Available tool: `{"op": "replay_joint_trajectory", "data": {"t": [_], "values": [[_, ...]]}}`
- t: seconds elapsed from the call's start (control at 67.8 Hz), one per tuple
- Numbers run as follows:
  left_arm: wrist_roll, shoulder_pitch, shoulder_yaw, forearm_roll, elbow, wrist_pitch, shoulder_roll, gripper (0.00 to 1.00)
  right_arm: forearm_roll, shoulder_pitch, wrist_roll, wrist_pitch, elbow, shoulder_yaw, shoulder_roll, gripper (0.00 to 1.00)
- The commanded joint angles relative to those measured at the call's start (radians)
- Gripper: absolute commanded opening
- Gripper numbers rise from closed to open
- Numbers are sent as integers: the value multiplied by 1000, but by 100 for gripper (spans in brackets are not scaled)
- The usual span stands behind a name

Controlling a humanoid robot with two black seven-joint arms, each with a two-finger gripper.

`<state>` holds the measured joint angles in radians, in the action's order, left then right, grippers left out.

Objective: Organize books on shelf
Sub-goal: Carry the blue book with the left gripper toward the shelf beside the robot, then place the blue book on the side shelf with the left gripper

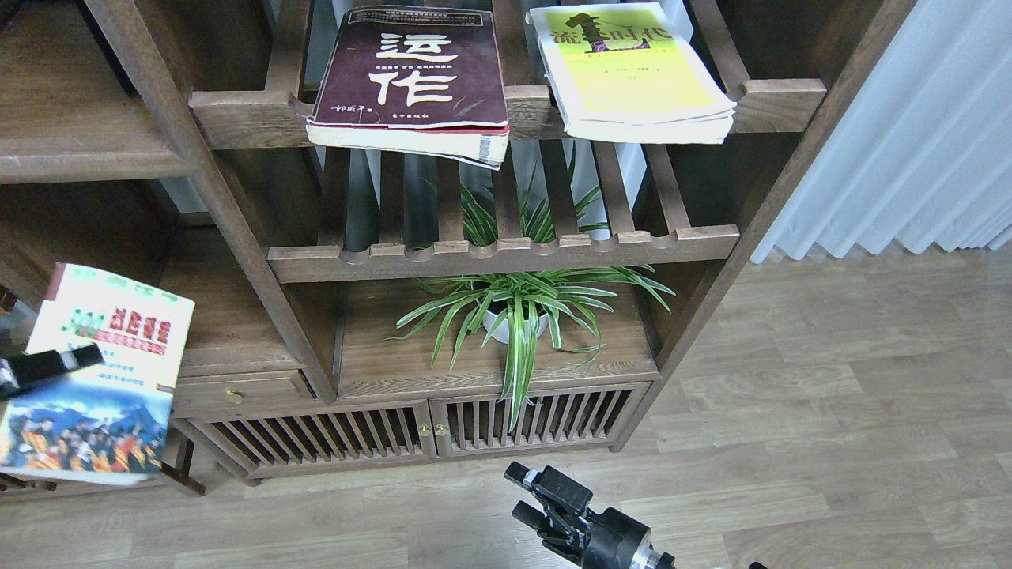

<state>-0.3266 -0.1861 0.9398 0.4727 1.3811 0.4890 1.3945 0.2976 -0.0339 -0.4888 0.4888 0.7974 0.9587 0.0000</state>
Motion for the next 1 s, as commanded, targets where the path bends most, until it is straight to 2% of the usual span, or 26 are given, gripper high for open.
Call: {"op": "replay_joint_trajectory", "data": {"t": [0.0,0.501,0.767,0.988], "values": [[0,-3,65,3,-8,0,50,0,0,0,0,0,-4,3,0,100],[0,-47,252,18,-62,0,130,0,-3,0,0,0,-7,8,0,100],[-11,-182,189,12,-113,0,113,0,-3,0,0,0,-7,8,0,100],[-32,-412,-2,4,-174,0,83,0,-3,0,0,0,-9,8,0,100]]}}
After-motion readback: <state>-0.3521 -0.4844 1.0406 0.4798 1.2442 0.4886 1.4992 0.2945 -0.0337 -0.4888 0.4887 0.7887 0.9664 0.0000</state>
